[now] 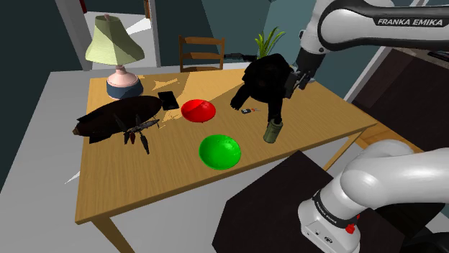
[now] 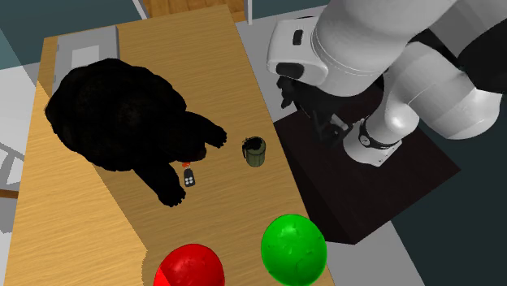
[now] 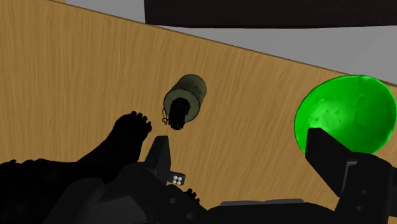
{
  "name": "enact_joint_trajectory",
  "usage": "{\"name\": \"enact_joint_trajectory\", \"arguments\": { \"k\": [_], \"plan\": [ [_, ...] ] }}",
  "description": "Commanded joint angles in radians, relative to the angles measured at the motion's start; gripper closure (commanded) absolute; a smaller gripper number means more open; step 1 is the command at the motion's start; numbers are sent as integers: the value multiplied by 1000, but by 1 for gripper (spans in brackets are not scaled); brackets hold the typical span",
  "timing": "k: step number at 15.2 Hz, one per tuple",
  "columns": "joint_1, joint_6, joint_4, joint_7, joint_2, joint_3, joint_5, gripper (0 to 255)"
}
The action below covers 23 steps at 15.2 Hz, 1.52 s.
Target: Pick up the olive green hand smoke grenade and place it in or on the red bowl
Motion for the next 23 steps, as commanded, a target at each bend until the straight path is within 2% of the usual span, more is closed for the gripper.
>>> {"name": "enact_joint_trajectory", "arguments": {
  "k": [1,9,14,23],
  "plan": [
    [-10,82,-45,-8,30,-26,-6,0],
    [-46,398,-146,-61,227,-143,-19,0],
    [-47,601,-158,-120,411,-220,14,0],
    [-32,756,-183,-151,543,-245,49,0]
  ]
}}
